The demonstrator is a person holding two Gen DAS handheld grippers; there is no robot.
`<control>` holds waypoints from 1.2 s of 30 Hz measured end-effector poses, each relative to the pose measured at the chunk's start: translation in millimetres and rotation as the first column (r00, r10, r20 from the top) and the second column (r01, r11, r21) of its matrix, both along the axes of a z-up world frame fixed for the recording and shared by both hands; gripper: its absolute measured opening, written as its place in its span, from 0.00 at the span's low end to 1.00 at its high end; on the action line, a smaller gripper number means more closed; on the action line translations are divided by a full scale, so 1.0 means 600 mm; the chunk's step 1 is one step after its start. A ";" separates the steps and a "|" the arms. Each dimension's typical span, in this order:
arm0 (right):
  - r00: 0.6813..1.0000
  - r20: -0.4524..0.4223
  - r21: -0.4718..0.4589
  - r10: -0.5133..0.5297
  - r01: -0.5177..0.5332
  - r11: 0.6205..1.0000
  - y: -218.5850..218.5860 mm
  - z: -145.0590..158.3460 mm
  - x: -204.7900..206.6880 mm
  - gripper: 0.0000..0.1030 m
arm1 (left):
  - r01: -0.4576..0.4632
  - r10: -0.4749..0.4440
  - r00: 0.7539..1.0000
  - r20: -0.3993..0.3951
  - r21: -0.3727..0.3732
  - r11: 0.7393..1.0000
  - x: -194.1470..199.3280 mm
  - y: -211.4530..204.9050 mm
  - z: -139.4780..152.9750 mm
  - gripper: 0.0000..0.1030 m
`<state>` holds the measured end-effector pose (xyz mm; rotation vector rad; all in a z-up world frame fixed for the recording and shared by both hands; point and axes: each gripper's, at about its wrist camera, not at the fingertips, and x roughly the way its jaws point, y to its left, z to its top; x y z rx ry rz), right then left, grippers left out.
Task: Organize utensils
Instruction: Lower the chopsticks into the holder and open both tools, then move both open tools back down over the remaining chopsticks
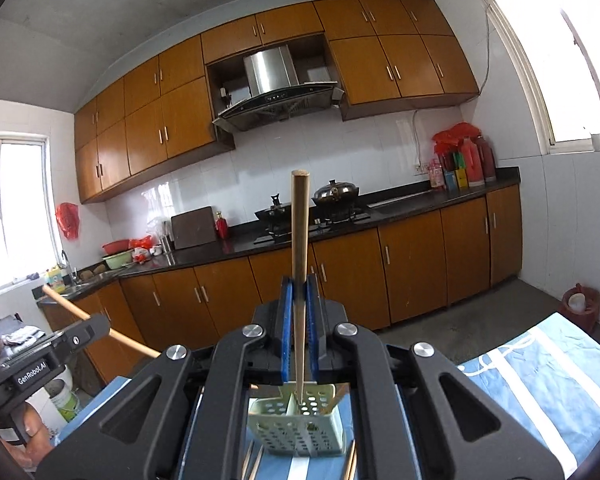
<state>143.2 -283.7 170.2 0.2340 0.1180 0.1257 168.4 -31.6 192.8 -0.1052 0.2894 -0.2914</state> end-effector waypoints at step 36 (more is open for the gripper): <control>0.904 -0.424 -0.017 -0.059 0.057 0.998 -0.059 -0.198 -0.018 0.20 | -0.093 0.101 0.964 -0.246 0.046 0.995 -0.027 0.086 -0.186 0.25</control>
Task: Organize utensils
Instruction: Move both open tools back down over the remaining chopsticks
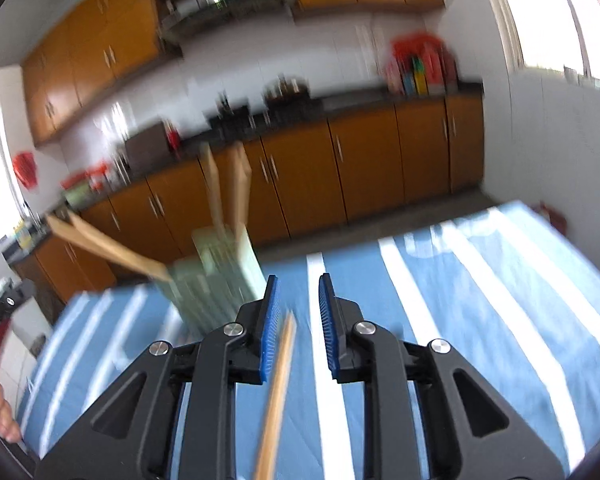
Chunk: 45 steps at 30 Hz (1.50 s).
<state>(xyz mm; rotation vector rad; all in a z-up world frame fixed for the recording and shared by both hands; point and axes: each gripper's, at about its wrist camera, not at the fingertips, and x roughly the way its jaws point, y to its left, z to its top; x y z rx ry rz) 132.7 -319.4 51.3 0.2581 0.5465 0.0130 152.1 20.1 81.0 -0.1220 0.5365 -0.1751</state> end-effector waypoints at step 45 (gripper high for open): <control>0.948 -0.308 -0.169 -0.076 0.025 0.985 0.020 -0.215 0.034 0.08 | 0.096 -0.084 0.933 -0.351 0.016 0.995 0.014 -0.042 -0.233 0.25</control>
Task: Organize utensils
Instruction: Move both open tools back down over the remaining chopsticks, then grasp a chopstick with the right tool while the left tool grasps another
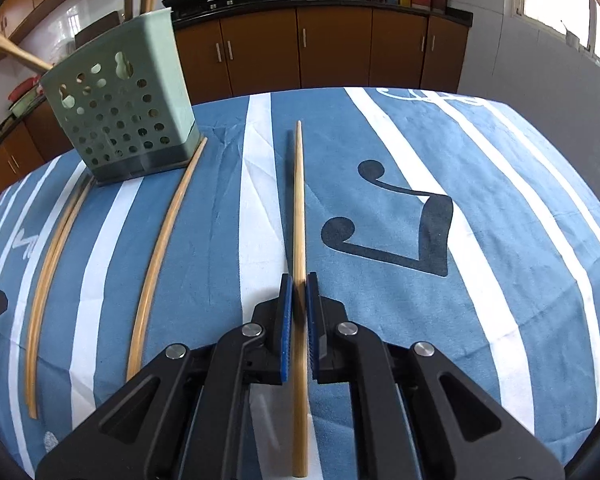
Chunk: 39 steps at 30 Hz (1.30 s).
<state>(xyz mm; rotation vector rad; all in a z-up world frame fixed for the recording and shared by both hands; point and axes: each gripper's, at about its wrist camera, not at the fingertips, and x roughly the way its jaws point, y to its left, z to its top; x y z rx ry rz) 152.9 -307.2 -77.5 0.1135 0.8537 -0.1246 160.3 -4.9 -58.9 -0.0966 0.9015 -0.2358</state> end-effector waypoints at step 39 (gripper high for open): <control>0.996 0.012 -0.003 0.085 -0.085 0.996 0.017 0.001 0.024 0.08 | -0.115 0.114 0.993 0.015 0.099 0.988 0.052 0.048 -0.037 0.10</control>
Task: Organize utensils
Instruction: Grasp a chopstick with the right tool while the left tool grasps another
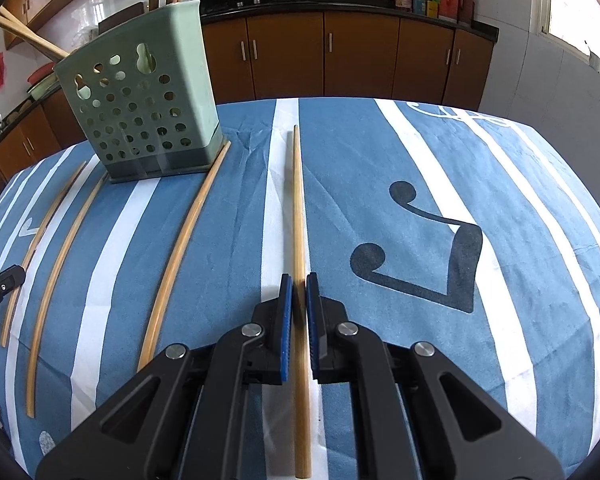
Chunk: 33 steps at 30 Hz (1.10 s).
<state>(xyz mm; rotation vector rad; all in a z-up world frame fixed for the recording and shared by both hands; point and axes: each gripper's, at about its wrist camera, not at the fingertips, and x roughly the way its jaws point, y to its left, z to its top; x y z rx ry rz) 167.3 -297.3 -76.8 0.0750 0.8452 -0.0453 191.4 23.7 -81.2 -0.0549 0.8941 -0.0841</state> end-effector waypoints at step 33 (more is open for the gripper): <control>1.000 -0.001 -0.010 -0.002 0.002 1.000 0.002 0.000 0.003 0.09 | -0.006 0.006 1.000 -0.003 -0.052 0.999 0.002 0.011 -0.001 0.10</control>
